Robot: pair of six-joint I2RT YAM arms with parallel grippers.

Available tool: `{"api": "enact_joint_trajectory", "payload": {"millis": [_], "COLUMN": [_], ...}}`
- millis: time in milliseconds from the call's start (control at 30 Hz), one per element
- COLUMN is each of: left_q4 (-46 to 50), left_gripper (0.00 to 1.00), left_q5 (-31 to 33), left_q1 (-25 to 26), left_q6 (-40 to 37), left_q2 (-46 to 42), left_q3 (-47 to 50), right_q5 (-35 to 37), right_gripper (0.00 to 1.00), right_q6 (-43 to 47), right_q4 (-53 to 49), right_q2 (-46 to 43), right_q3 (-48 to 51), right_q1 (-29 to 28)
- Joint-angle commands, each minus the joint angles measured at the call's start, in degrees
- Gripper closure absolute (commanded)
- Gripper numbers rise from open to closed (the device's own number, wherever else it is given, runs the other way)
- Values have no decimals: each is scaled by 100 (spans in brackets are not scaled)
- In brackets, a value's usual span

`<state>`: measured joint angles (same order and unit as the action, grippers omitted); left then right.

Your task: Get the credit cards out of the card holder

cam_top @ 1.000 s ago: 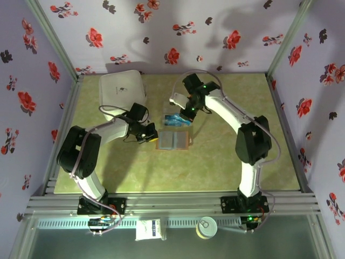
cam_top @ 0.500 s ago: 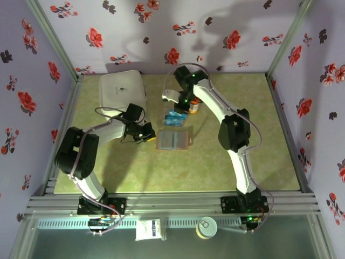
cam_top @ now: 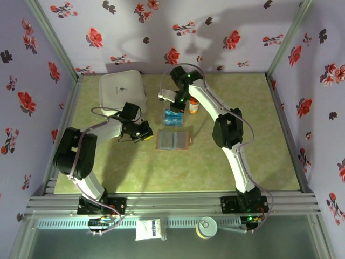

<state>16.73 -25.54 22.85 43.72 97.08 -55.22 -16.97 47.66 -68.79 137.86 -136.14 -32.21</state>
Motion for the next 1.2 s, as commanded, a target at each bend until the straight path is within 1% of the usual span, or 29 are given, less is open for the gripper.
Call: {"api": "enact_joint_trajectory", "payload": {"millis": [0, 133, 233, 367, 533, 700, 800, 833, 900, 1000, 1067, 1167], "left_q4": [60, 49, 49, -6, -87, -121, -128, -134, -156, -170, -164, -171], "left_gripper": [95, 95, 95, 94, 94, 94, 94, 94, 94, 95, 94, 94], "left_q5": [-88, -98, -108, -121, -162, -204, -232, -247, -265, -303, -346, -352], "left_q1": [-64, -87, -101, -101, -105, -103, -99, -94, -90, -71, -41, 16], "left_q6": [-111, -110, -125, -118, -70, -63, -59, -63, -65, -69, -81, -79], "left_q2": [-136, -132, -119, -95, -57, -63, -49, -40, -22, 39, 108, 160], "left_q3": [112, 142, 147, 179, 179, 145, 104, 92, 66, 14, -53, -129], "right_q5": [-157, -96, -14, 140, 245, 257, 259, 313, 582, 782, 833, 884], "right_gripper": [100, 100, 92, 86, 85, 85, 85, 82, 79, 76, 75, 74], "right_q6": [151, 165, 125, 79, -15, -493, -1063, -1361, -2103, -3272, -4100, -5051], "right_q4": [-55, -99, -61, -55, -62, 335, 954, 1238, 1864, 2560, 2956, 3482], "right_q2": [180, 256, 284, 260, 91, -258, -593, -723, -928, -1209, -1438, -1798], "right_q3": [-202, -194, -197, -197, -98, 376, 974, 1211, 1604, 2101, 2483, 3087], "right_q1": [-80, -93, -101, -119, -119, -128, -145, -153, -180, -198, -224, -317]}}
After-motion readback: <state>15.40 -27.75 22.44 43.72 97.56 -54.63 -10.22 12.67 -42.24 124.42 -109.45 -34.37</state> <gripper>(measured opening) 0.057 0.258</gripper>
